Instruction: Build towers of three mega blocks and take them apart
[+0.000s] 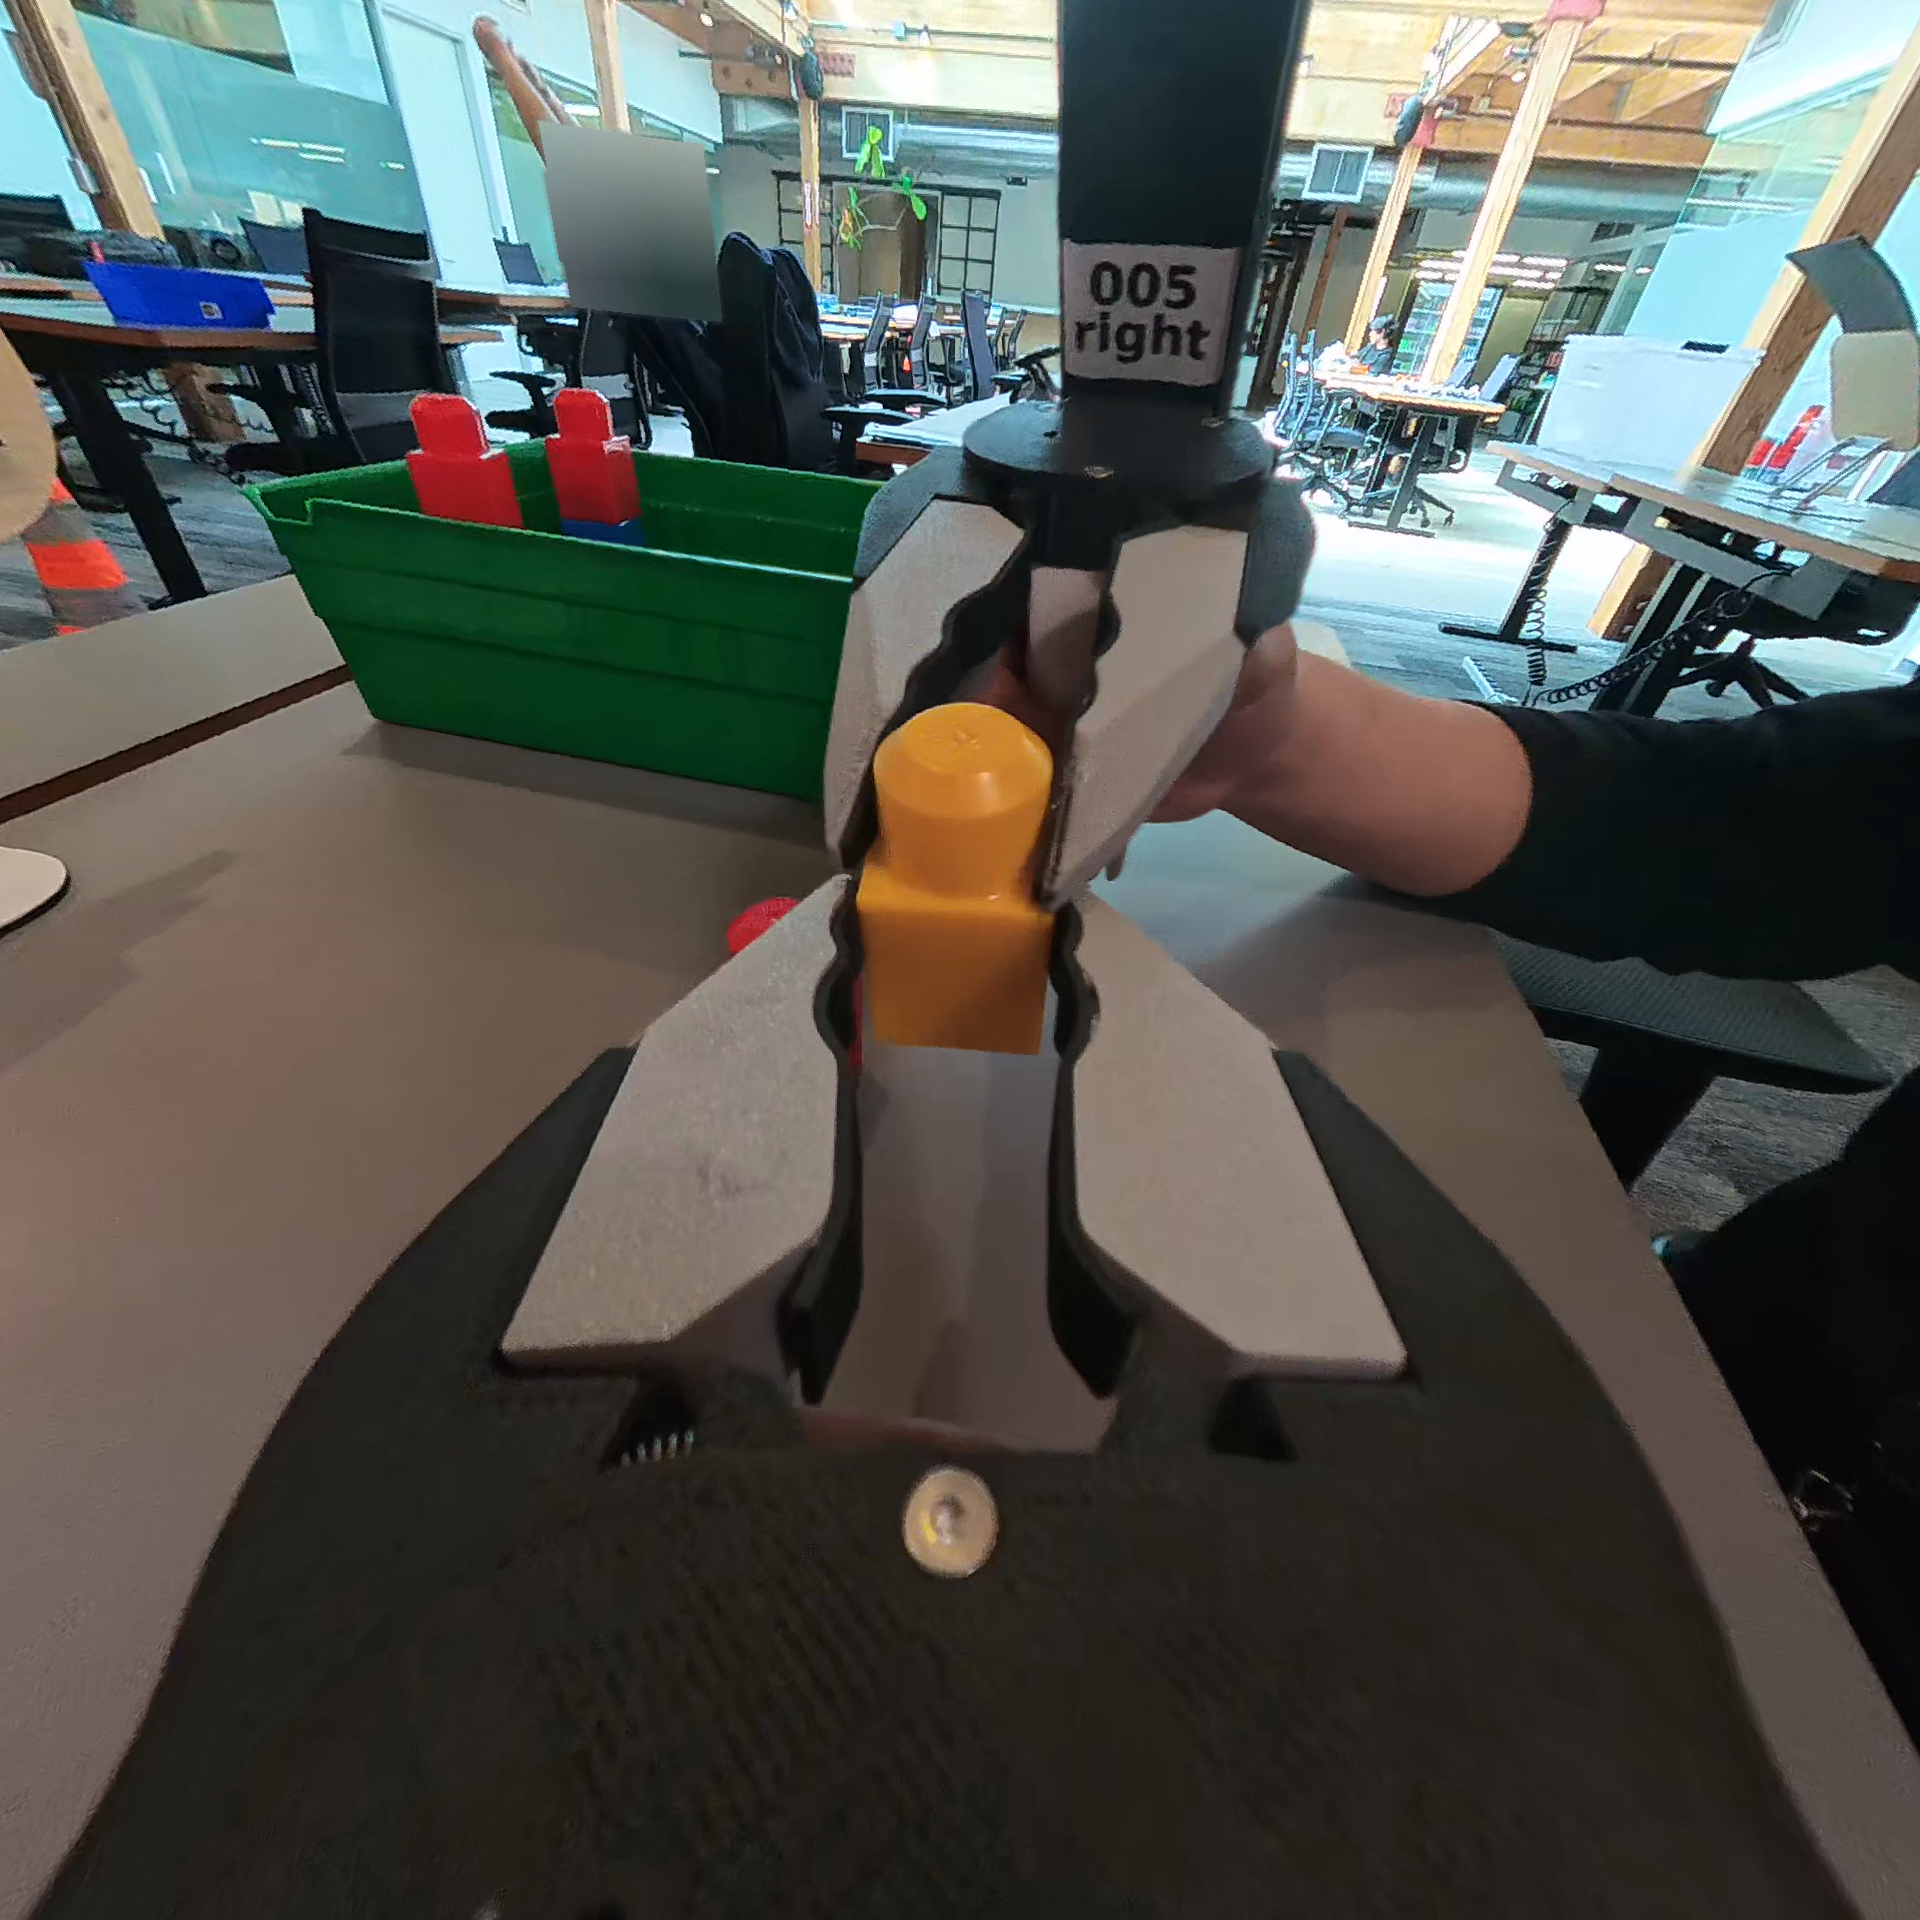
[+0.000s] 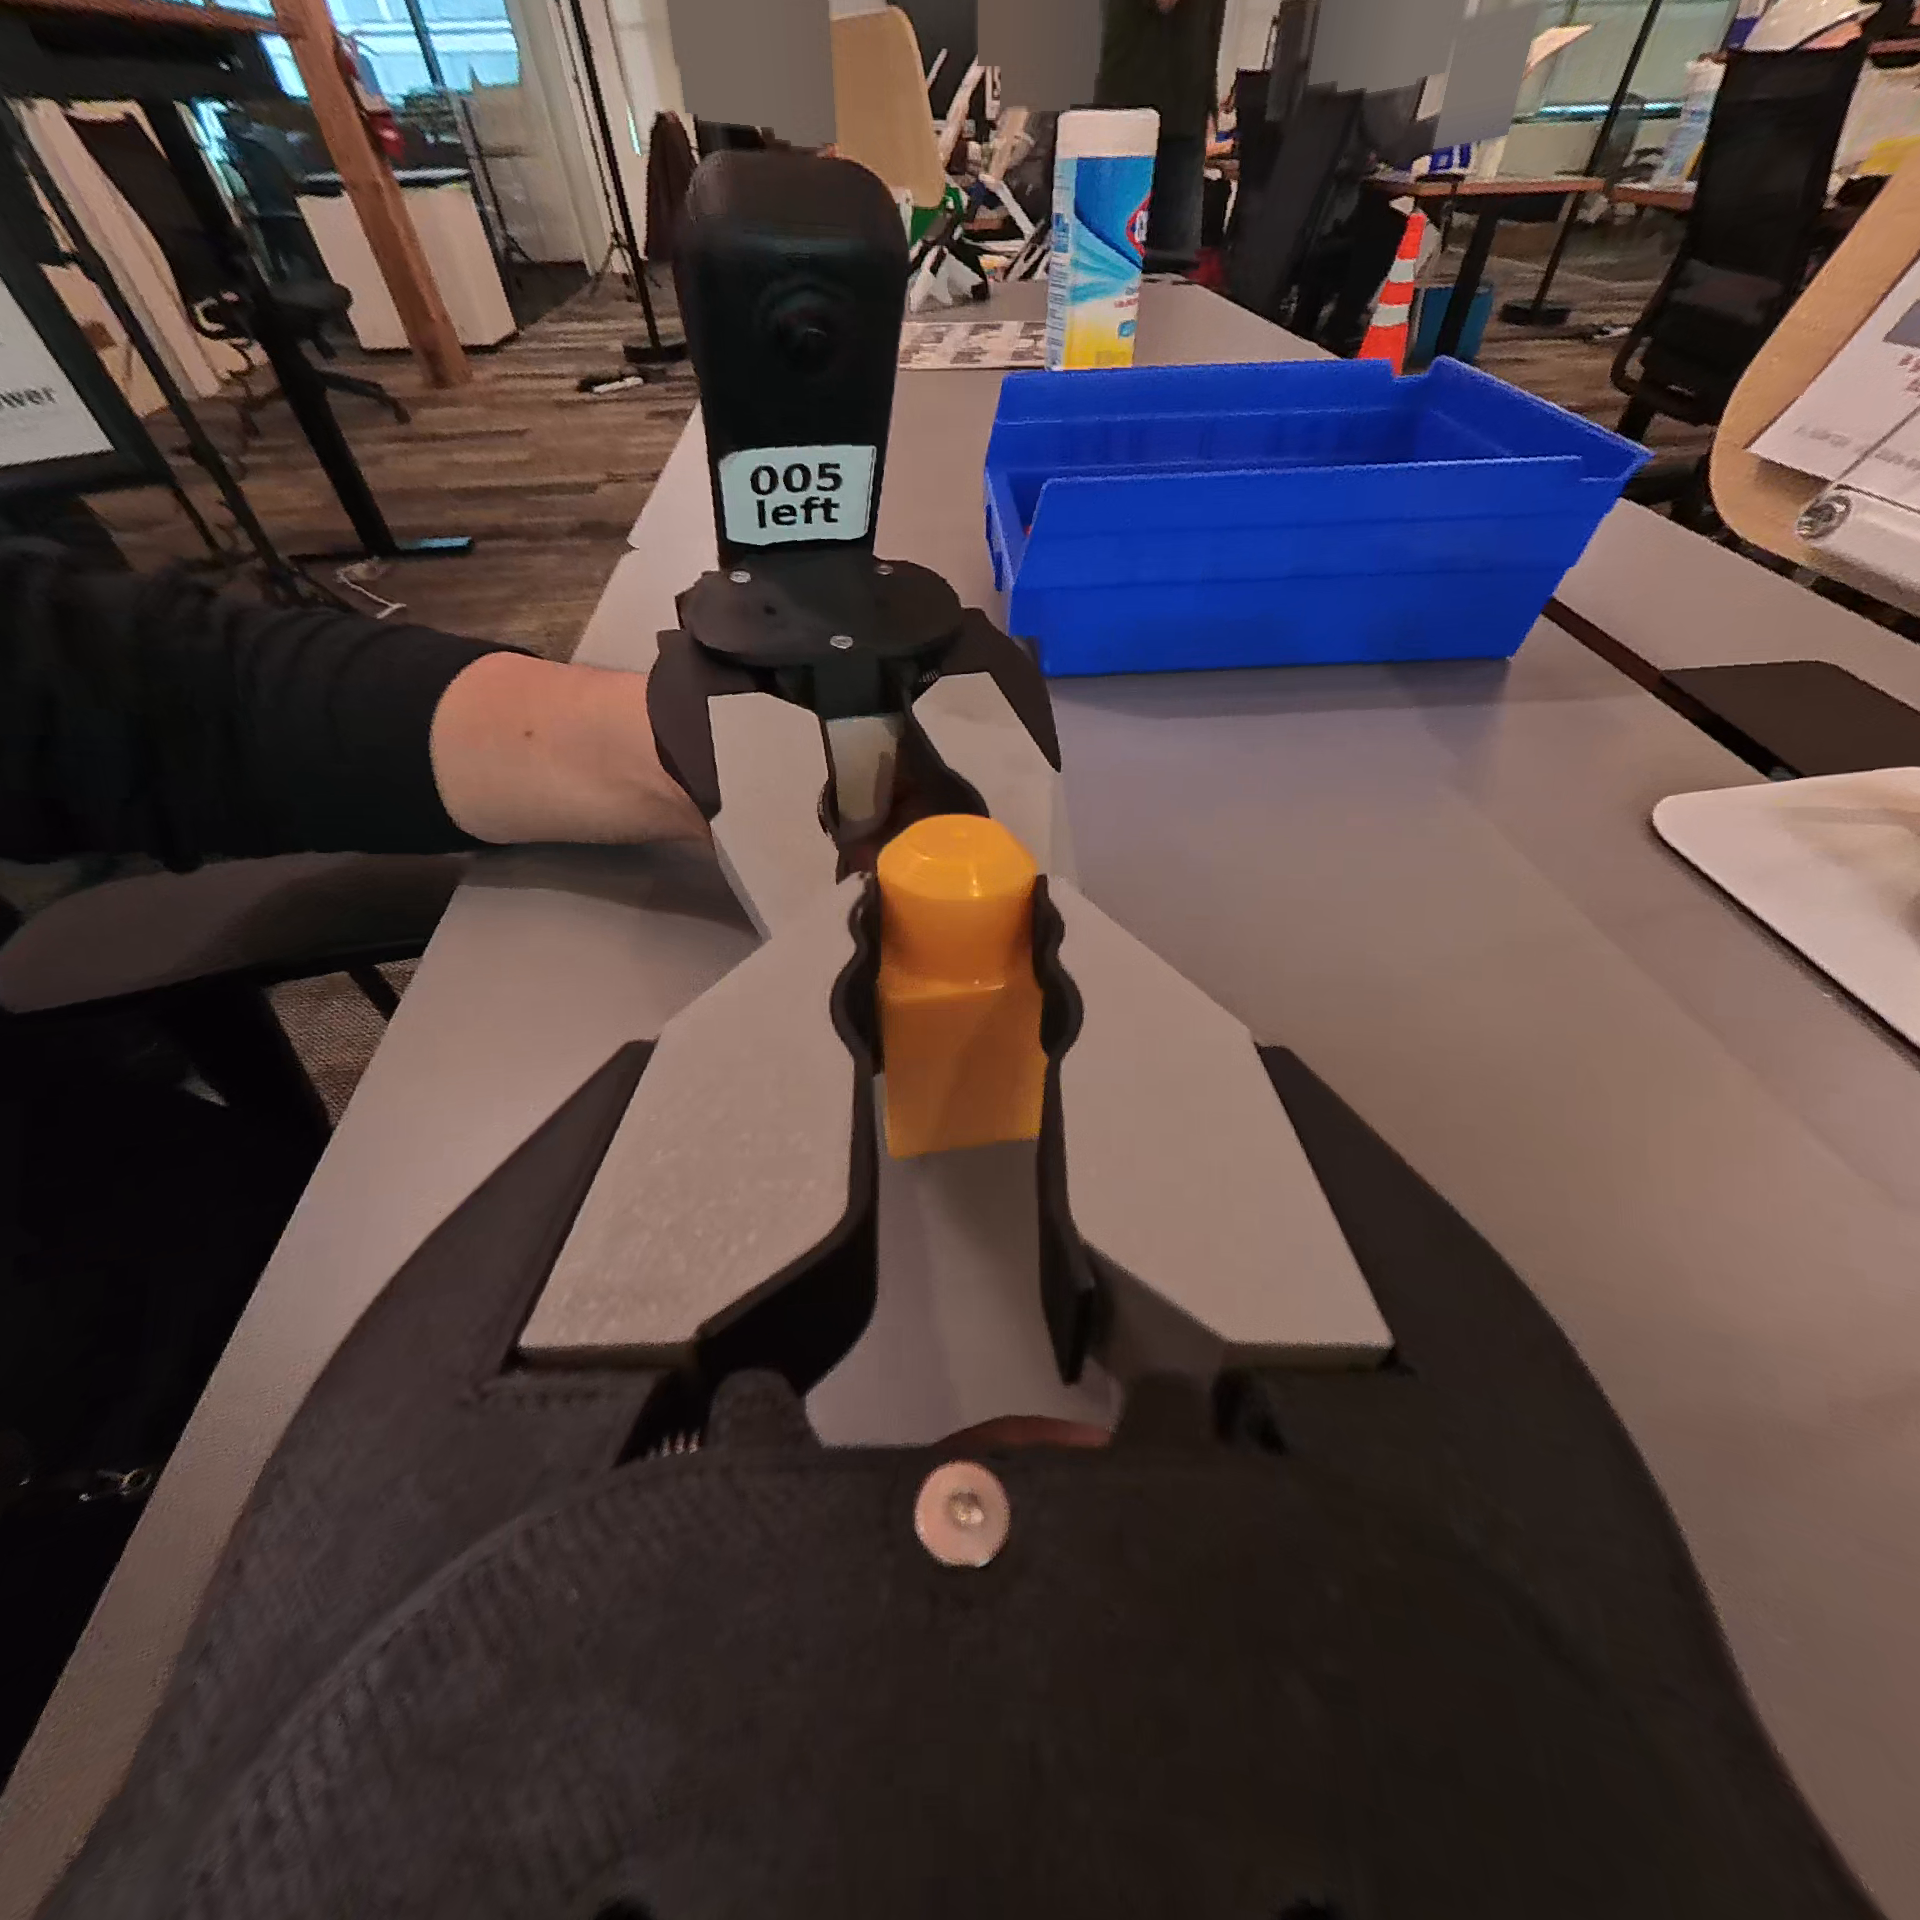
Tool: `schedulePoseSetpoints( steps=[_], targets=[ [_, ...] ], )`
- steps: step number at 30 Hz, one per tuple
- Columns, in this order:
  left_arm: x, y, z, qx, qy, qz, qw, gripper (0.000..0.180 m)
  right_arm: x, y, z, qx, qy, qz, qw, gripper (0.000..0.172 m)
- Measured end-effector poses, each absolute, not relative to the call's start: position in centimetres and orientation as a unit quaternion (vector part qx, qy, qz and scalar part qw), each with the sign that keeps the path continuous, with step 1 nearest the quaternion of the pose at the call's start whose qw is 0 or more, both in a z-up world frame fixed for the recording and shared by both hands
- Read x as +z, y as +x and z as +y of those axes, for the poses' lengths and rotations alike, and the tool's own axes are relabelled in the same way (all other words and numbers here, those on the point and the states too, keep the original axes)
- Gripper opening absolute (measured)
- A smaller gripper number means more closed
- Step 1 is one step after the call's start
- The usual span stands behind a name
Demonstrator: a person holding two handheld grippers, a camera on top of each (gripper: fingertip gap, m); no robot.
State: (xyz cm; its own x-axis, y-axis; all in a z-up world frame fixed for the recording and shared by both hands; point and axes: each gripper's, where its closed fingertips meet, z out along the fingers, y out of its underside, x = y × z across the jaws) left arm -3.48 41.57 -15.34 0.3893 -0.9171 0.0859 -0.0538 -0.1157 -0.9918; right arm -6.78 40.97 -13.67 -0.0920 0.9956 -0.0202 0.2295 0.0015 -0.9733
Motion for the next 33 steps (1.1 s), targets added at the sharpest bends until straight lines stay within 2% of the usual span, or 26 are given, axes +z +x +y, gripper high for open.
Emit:
schedulePoseSetpoints(
  steps=[4,8,13,16,20,24,29,33],
  targets=[
    [-15.5,-3.7,42.2,-0.405,-0.643,0.362,0.54,0.034,-13.3,-6.4,41.9,0.458,-0.542,-0.561,0.426,0.026],
    [-17.1,-4.9,44.1,-0.341,-0.684,0.363,0.533,0.06,-11.1,-4.7,43.6,0.475,-0.542,-0.52,0.458,0.026],
    [-19.5,-5.2,46.2,-0.293,-0.724,0.404,0.476,0.07,-9.1,-2.6,45.3,0.49,-0.539,-0.482,0.487,0.025],
    [-21.0,-3.7,46.3,-0.303,-0.72,0.459,0.423,0.062,-8.8,-2.0,45.5,0.492,-0.536,-0.48,0.49,0.025],
    [-22.4,-1.6,47.7,-0.303,-0.719,0.497,0.38,0.061,-9.1,-1.2,45.5,0.485,-0.532,-0.497,0.484,0.025],
    [-23.5,-0.2,48.0,-0.299,-0.715,0.531,0.343,0.035,-9.6,-0.5,46.0,0.483,-0.537,-0.499,0.478,0.026],
    [-23.0,-2.9,49.2,-0.27,-0.723,0.518,0.369,0.034,-11.9,-1.1,46.9,0.465,-0.566,-0.503,0.46,0.026],
    [-18.2,-7.0,49.2,-0.357,-0.716,0.435,0.412,0.034,-15.3,-3.6,46.9,0.448,-0.585,-0.517,0.435,0.026]
  ],
)
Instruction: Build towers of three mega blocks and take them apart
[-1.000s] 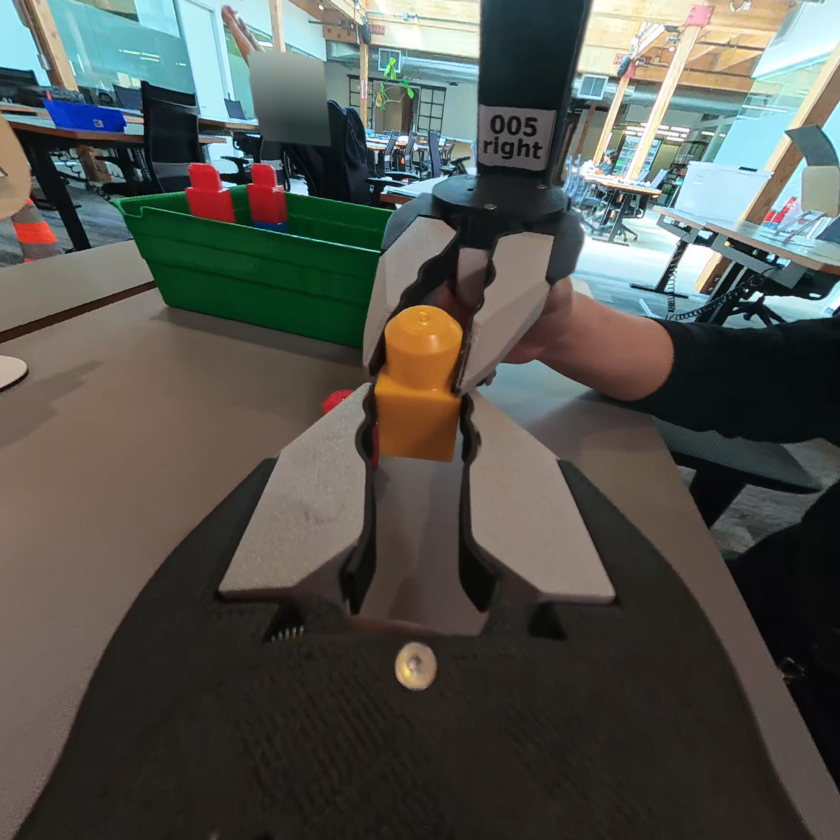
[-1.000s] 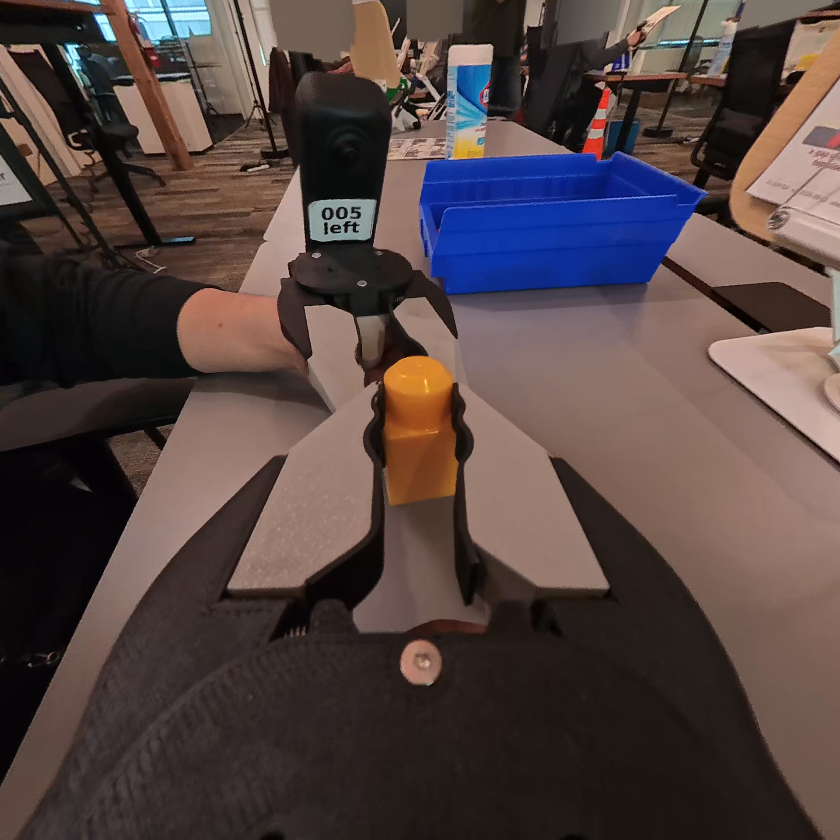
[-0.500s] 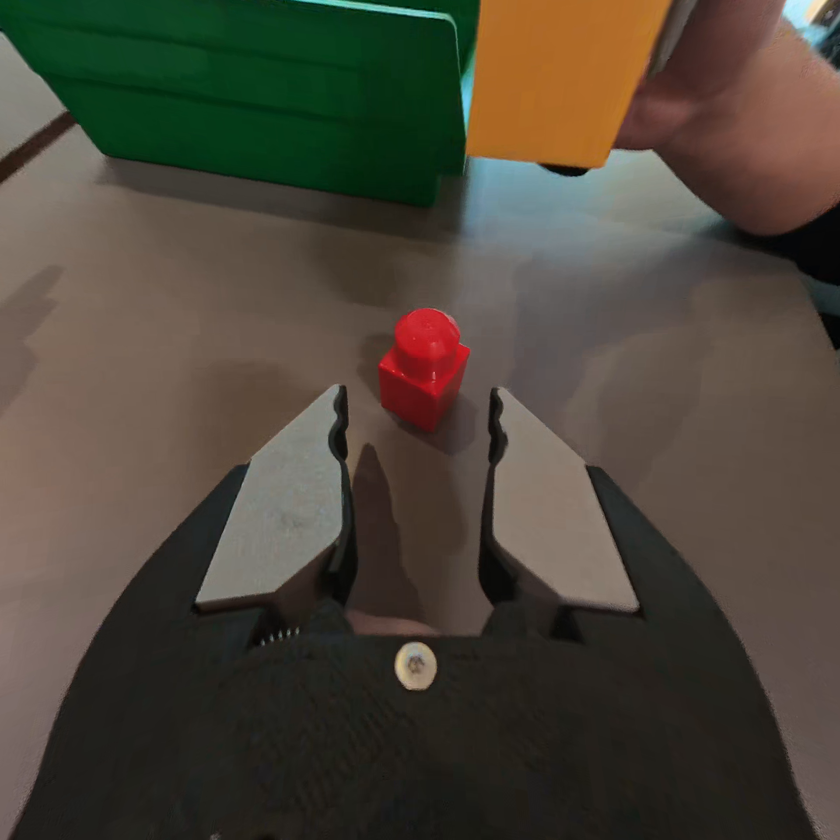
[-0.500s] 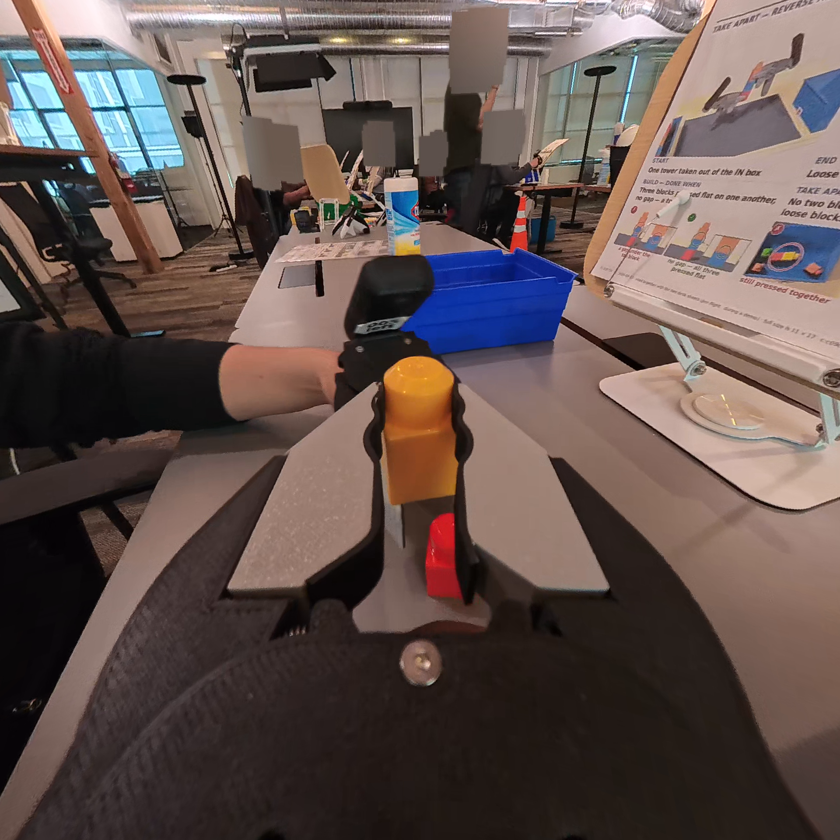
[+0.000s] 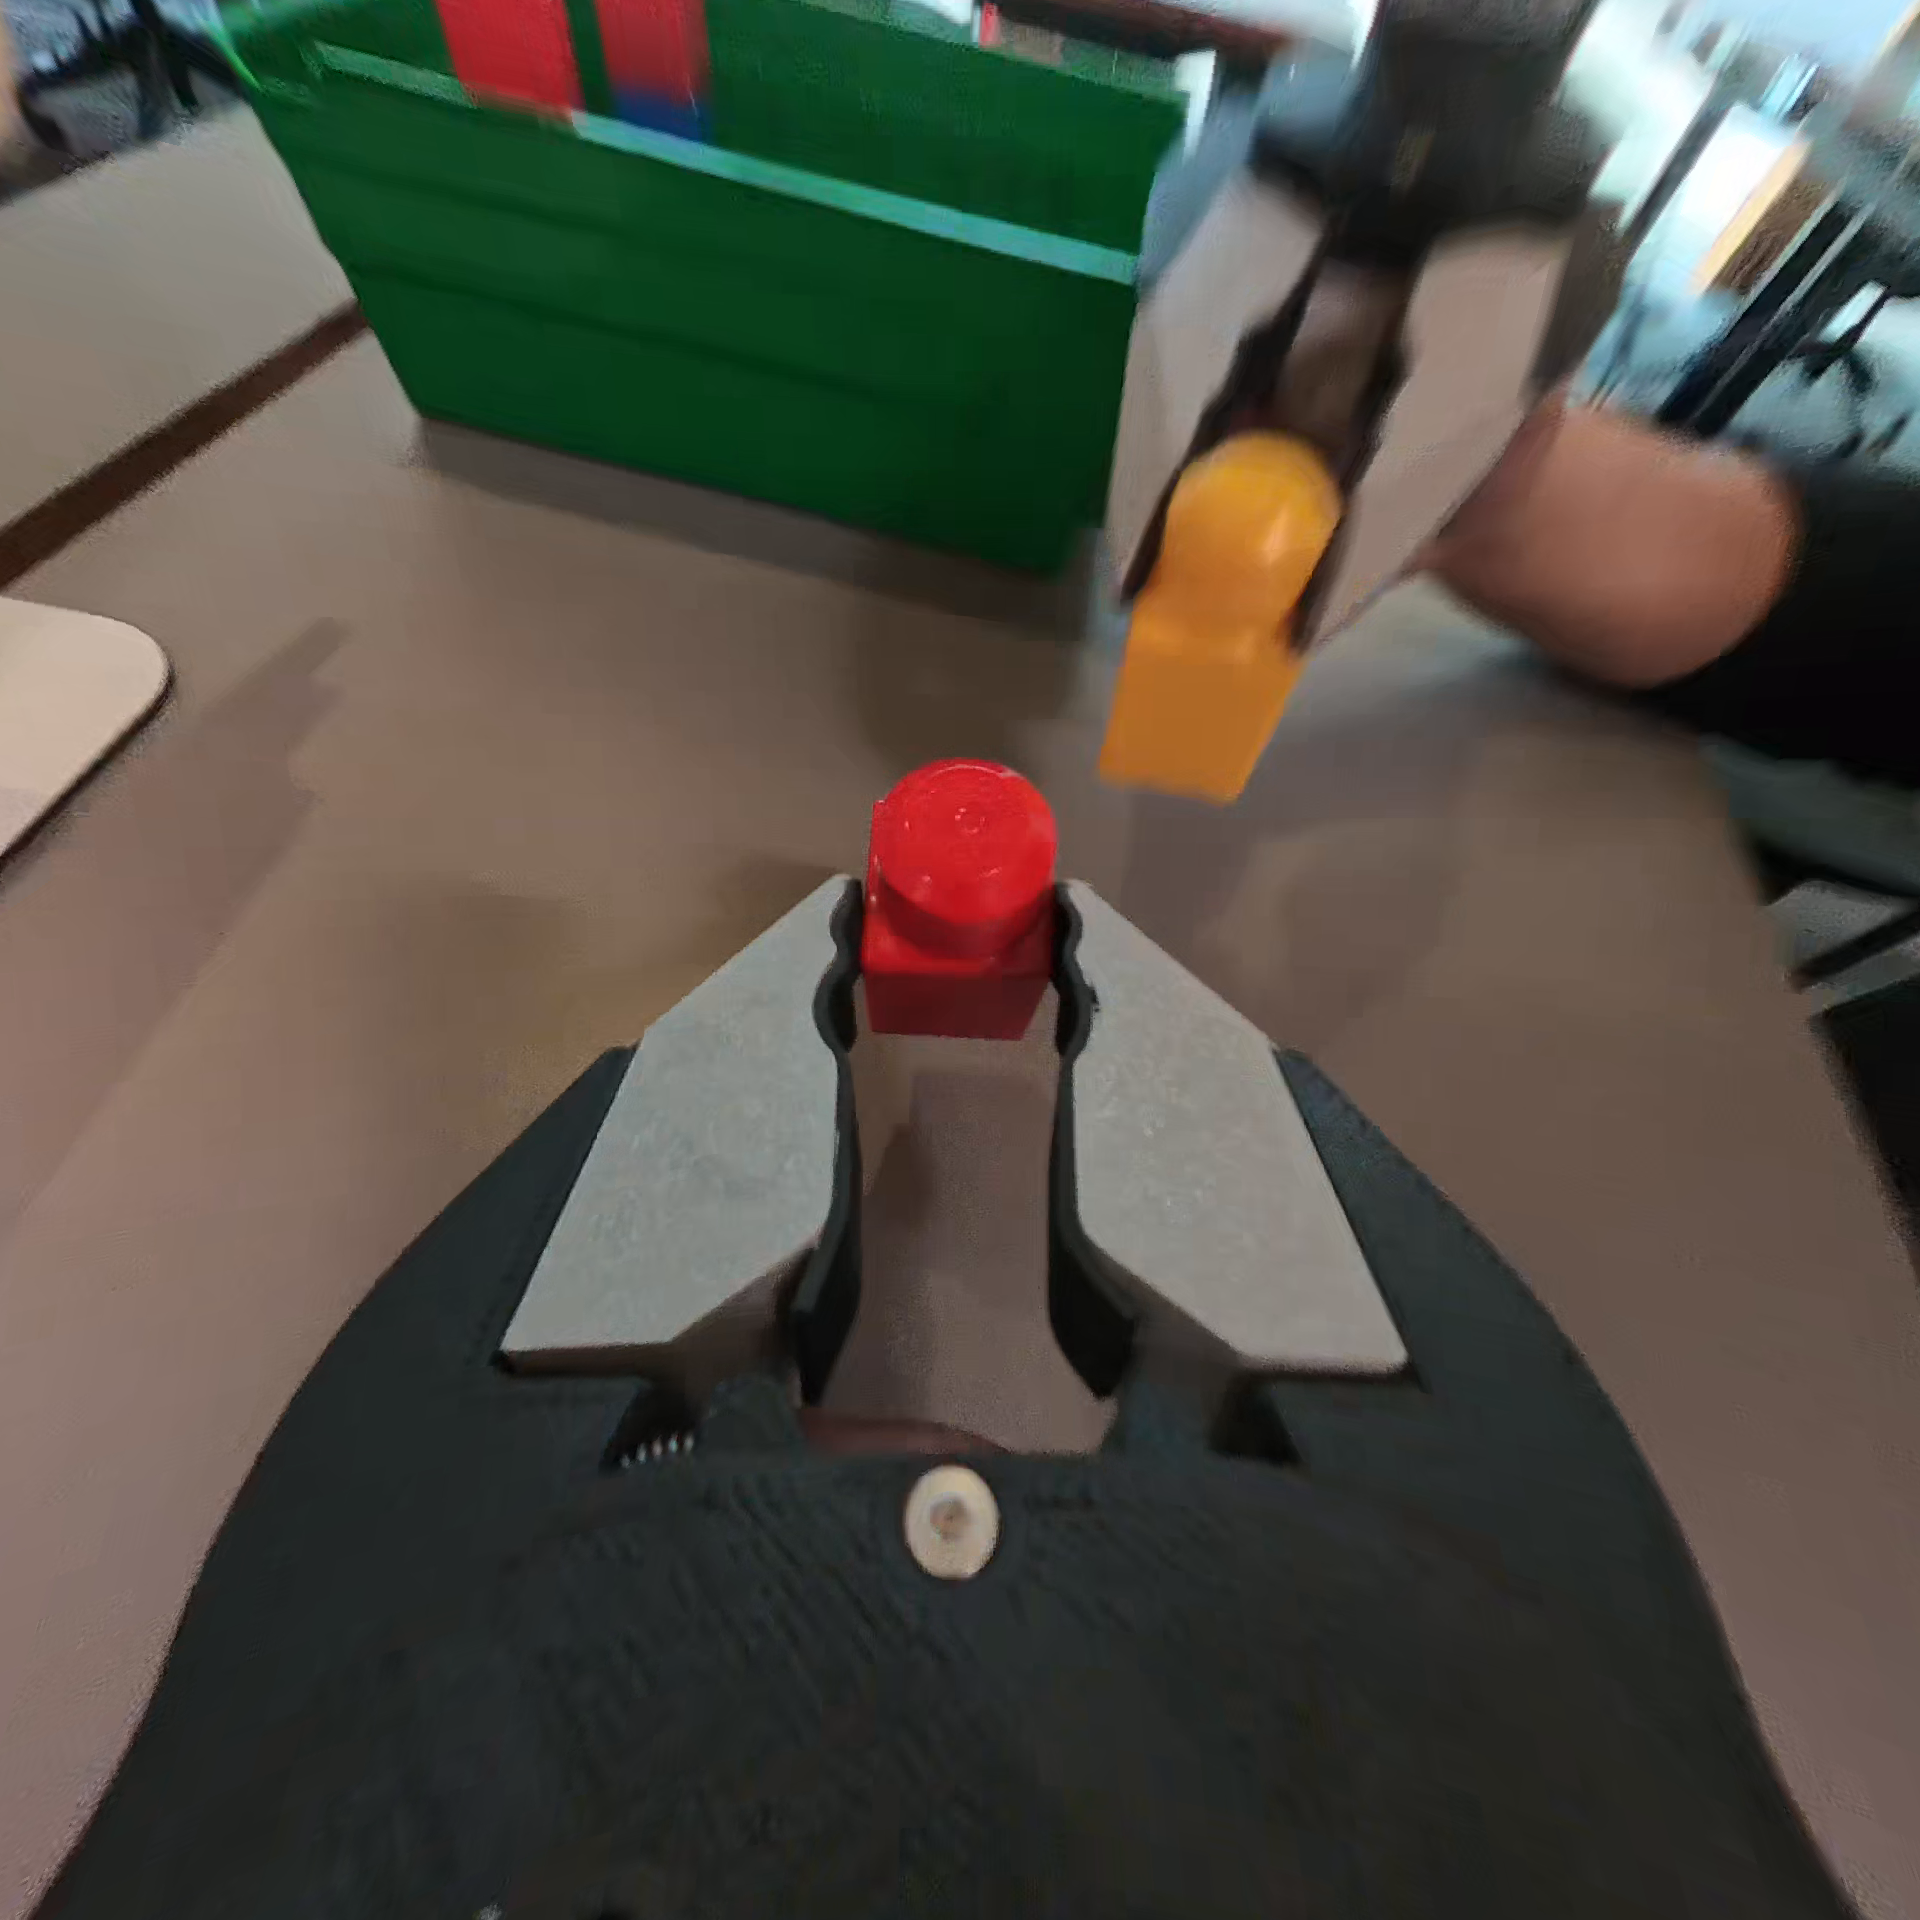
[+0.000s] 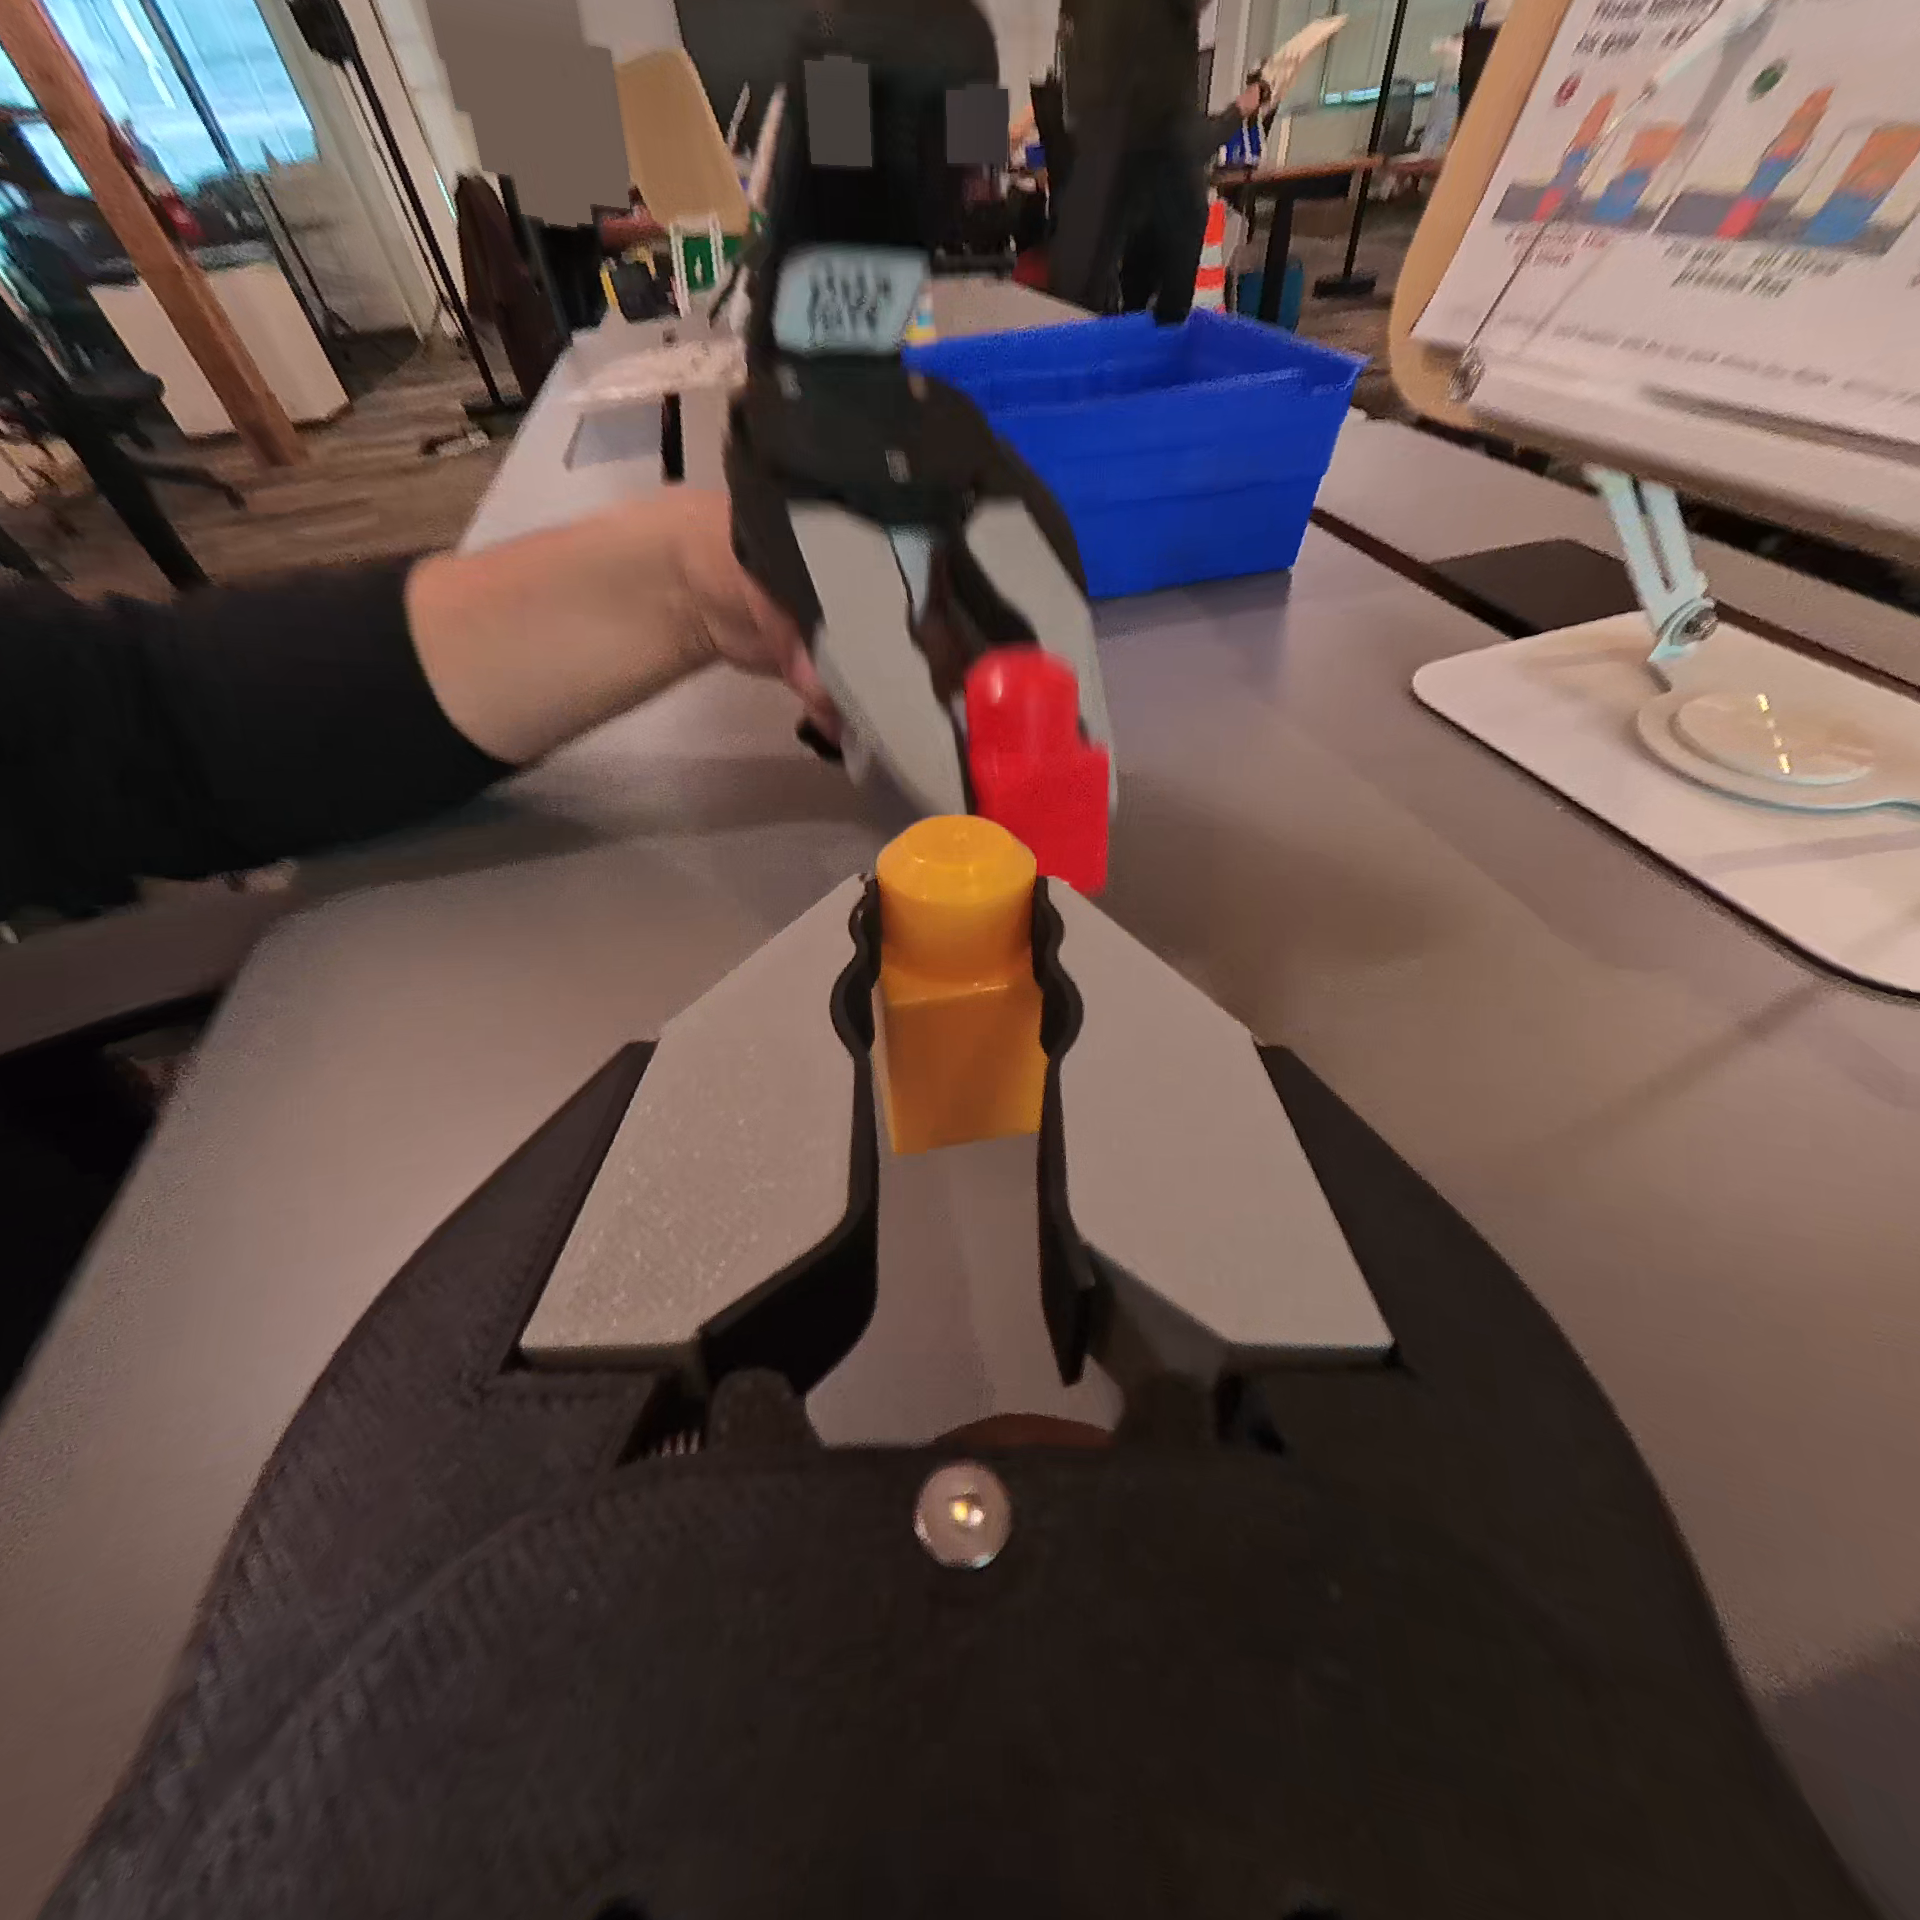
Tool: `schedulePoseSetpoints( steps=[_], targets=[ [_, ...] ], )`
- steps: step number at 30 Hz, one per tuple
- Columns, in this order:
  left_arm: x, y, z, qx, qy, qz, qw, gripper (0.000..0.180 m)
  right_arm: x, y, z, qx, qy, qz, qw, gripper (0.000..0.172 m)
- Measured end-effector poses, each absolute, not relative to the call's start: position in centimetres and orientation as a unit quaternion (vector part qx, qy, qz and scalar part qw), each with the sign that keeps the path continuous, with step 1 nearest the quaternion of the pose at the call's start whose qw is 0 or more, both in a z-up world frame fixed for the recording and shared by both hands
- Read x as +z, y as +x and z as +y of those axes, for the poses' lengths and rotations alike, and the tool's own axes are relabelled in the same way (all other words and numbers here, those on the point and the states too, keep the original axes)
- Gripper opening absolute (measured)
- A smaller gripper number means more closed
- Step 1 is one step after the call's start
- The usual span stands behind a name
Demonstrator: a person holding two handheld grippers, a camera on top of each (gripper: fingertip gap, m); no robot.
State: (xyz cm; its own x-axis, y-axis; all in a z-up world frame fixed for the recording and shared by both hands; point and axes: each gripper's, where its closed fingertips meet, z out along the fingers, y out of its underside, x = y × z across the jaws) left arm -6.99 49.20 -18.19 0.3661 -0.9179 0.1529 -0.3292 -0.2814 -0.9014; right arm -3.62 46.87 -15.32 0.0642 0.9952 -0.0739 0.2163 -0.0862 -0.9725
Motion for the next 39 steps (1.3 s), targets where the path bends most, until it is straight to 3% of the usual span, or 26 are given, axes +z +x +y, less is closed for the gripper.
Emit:
schedulePoseSetpoints(
  steps=[8,13,19,24,28,33,37,39],
  targets=[
    [-11.9,-9.2,46.9,-0.363,-0.669,0.427,0.488,0.034,-19.2,-8.3,44.6,0.408,-0.571,-0.584,0.408,0.026],
    [-12.8,-7.6,46.3,-0.359,-0.672,0.446,0.47,0.034,-21.5,-8.5,43.7,0.383,-0.594,-0.617,0.346,0.027],
    [-14.2,-7.0,46.5,-0.353,-0.683,0.451,0.454,0.034,-21.8,-7.2,44.0,0.38,-0.6,-0.618,0.336,0.032],
    [-13.8,-6.7,46.0,-0.36,-0.676,0.456,0.453,0.034,-20.4,-6.1,44.7,0.388,-0.595,-0.605,0.36,0.05],
    [-13.9,-6.2,45.4,-0.351,-0.674,0.472,0.446,0.034,-15.8,-5.2,44.4,0.455,-0.566,-0.563,0.394,0.058],
    [-14.9,-4.6,44.8,-0.311,-0.685,0.5,0.429,0.034,-11.6,-4.4,44.5,0.489,-0.527,-0.518,0.464,0.047],
    [-15.1,-3.2,44.0,-0.308,-0.686,0.51,0.417,0.034,-11.7,-5.2,44.1,0.493,-0.522,-0.518,0.465,0.042],
    [-15.3,-2.8,43.9,-0.303,-0.691,0.51,0.413,0.034,-12.4,-5.6,43.7,0.484,-0.522,-0.533,0.457,0.031]
  ],
)
